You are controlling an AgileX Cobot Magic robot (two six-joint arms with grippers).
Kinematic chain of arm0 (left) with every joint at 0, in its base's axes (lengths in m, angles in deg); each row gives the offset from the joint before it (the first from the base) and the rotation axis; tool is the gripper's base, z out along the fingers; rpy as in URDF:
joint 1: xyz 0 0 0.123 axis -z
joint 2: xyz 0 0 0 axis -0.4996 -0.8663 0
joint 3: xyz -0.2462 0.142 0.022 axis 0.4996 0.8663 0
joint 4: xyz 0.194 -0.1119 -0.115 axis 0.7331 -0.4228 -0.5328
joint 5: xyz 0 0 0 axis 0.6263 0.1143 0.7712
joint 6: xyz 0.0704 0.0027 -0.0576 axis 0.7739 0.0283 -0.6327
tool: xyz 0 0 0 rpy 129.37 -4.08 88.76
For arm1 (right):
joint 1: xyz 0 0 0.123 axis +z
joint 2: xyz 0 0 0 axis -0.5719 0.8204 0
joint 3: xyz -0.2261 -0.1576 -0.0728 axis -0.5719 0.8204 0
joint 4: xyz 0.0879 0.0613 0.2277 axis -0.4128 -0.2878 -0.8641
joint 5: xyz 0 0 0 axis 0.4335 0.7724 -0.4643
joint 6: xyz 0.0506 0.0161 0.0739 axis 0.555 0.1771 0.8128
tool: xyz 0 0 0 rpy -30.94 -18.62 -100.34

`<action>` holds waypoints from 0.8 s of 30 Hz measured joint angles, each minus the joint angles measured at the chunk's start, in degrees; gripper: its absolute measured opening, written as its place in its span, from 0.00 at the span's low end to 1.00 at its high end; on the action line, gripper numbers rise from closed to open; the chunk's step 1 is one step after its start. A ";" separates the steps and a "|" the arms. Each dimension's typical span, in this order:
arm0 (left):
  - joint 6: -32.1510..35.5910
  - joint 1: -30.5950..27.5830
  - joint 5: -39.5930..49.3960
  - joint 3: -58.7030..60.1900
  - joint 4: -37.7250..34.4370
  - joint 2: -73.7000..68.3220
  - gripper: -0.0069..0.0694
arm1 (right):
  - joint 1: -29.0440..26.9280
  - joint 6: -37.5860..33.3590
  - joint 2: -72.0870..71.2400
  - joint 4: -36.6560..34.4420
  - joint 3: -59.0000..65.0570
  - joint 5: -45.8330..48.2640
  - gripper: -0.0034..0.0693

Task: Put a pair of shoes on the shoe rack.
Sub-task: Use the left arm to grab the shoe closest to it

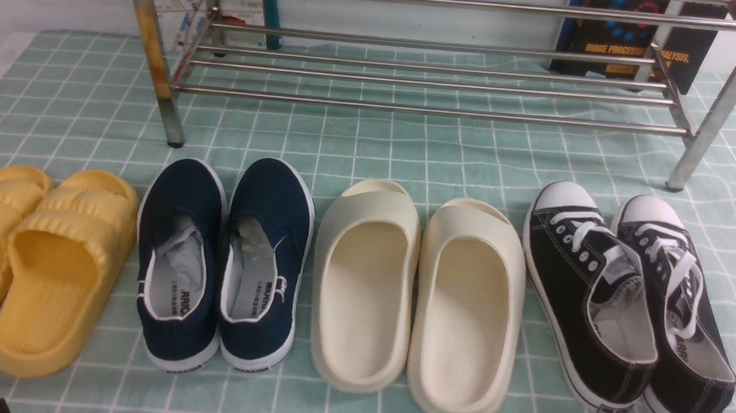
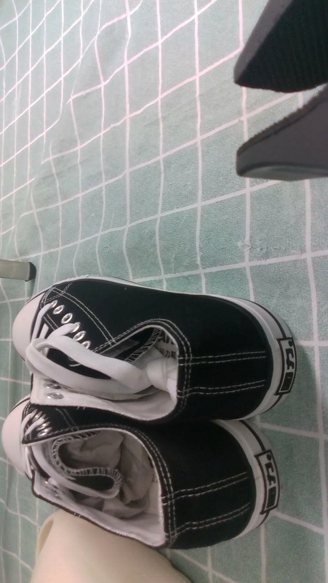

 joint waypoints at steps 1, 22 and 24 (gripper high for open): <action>0.00 0.00 0.00 0.00 0.00 0.00 0.40 | 0.00 0.00 0.00 0.00 0.00 0.00 0.38; -3.48 0.00 -2.69 0.00 -17.32 0.00 0.40 | 0.00 0.00 0.00 0.00 0.00 0.00 0.38; -1.62 0.00 -2.05 -0.47 -17.50 0.00 0.40 | 0.00 0.00 0.00 0.00 0.00 0.00 0.38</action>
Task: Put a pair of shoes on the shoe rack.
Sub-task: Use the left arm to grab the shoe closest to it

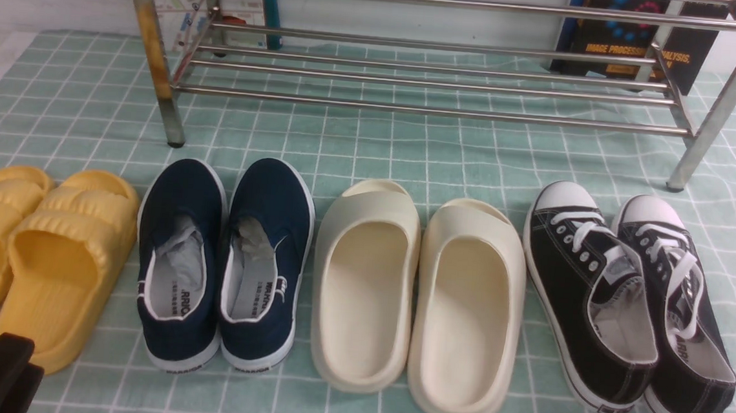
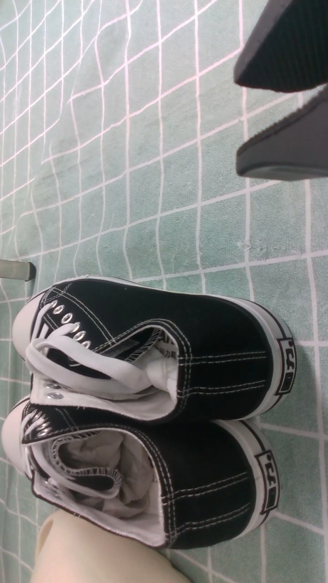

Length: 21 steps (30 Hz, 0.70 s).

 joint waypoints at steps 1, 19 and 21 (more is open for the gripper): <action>1.38 0.00 0.98 -0.79 0.00 0.00 0.40 | 0.00 0.00 0.00 0.00 0.00 0.00 0.38; 17.87 0.00 43.53 -45.59 42.68 -34.38 0.40 | 0.00 0.00 0.00 0.00 0.00 0.00 0.38; 17.87 0.00 47.73 -49.25 47.58 -40.11 0.40 | 0.00 0.00 0.00 0.00 0.00 0.00 0.38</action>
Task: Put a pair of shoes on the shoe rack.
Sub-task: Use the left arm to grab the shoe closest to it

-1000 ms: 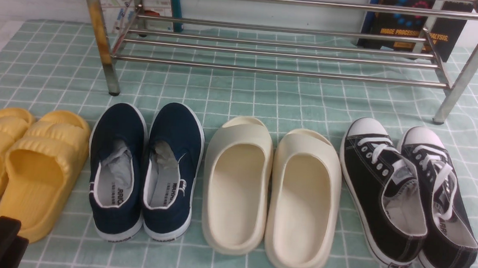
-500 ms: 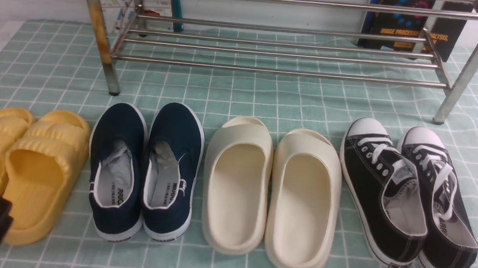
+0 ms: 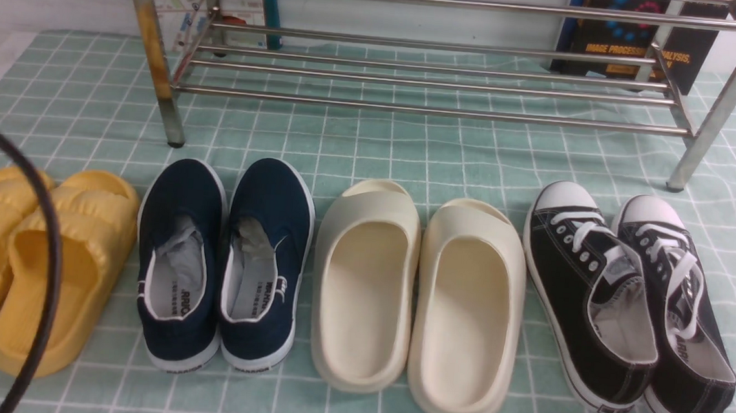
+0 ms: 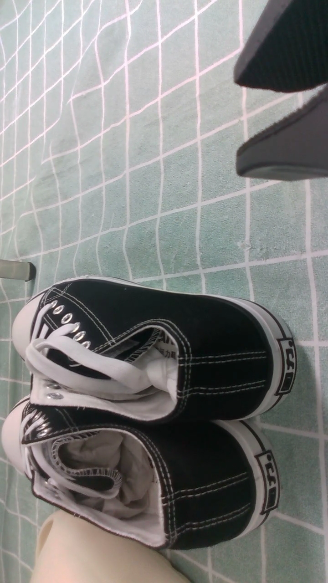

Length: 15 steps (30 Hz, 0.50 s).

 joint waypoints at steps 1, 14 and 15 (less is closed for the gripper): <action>0.00 0.00 1.67 -1.20 1.44 -3.01 0.40 | 0.00 0.00 0.00 0.00 0.00 0.00 0.38; -2.67 11.08 0.31 -7.12 4.06 -32.94 0.41 | 0.00 0.00 0.00 0.00 0.00 0.00 0.38; -3.80 11.22 -0.82 -7.32 3.62 -35.02 0.41 | 0.00 0.00 0.00 0.00 0.00 0.00 0.38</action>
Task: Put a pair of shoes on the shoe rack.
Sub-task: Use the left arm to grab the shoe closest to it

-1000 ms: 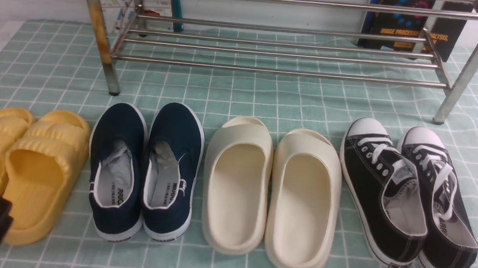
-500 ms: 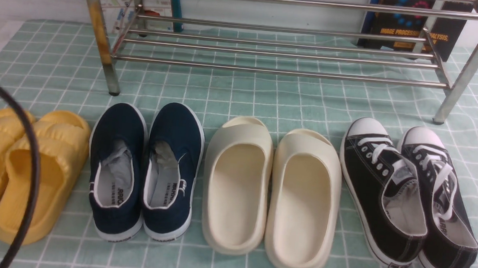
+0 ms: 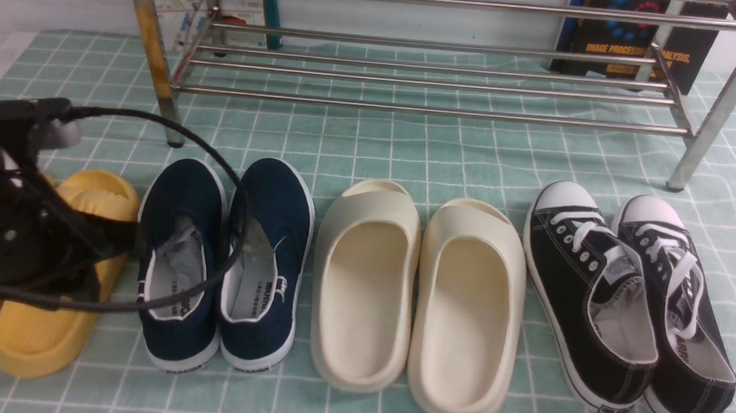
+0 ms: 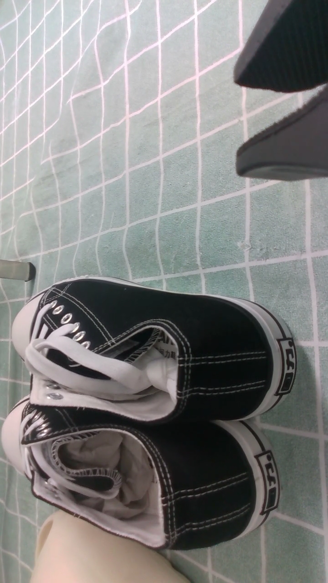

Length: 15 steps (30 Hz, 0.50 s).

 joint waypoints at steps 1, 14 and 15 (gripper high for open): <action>-1.11 0.06 -1.13 -0.37 -0.52 -2.36 0.42 | 0.00 0.00 0.00 0.00 0.00 0.00 0.38; -9.65 0.06 -13.82 -1.29 -1.02 -19.02 0.50 | 0.00 0.00 0.00 0.00 0.00 0.00 0.38; -9.70 0.06 -14.08 -1.29 -1.08 -19.82 0.49 | 0.00 0.00 0.00 0.00 0.00 0.00 0.38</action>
